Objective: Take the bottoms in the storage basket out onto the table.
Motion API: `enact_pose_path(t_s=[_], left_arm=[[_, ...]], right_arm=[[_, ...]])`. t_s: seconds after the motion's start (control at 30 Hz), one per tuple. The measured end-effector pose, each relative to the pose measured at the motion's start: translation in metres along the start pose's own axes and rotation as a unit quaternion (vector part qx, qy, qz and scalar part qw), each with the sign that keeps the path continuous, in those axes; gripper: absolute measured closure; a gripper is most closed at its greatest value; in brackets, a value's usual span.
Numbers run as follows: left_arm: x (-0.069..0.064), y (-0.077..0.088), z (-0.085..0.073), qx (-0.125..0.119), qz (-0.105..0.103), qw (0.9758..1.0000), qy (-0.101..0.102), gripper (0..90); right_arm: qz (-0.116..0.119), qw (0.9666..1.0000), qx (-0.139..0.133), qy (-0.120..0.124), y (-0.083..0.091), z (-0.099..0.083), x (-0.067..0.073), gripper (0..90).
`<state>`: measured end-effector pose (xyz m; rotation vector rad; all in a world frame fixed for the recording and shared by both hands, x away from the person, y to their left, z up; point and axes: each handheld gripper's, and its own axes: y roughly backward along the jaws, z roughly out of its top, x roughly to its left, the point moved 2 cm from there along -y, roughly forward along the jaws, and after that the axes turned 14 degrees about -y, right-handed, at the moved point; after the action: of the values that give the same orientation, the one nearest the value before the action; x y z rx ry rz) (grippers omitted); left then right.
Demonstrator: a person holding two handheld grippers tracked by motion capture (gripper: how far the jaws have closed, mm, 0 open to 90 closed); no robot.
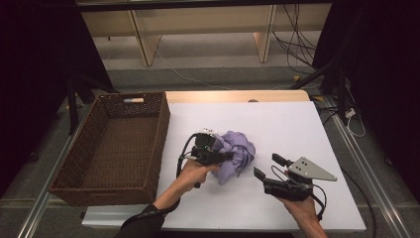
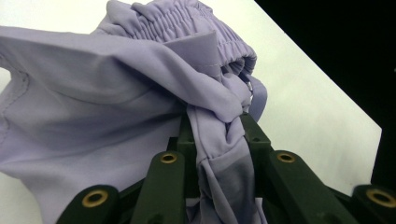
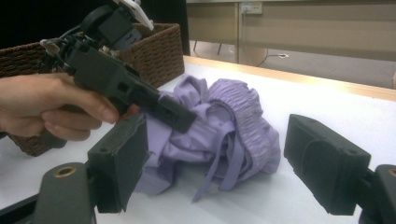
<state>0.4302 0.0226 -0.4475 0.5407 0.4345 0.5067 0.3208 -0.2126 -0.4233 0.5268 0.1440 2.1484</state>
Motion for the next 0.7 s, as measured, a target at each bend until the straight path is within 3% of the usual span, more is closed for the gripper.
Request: enact_pose_path(t_s=[0.7], left_arm=[[-0.008, -0.013, -0.004, 0.016, -0.016, 0.9997, -0.006, 69.5]], right_arm=[[0.0, 1.0, -0.005, -0.002, 0.001, 0.001, -0.004, 23.0]])
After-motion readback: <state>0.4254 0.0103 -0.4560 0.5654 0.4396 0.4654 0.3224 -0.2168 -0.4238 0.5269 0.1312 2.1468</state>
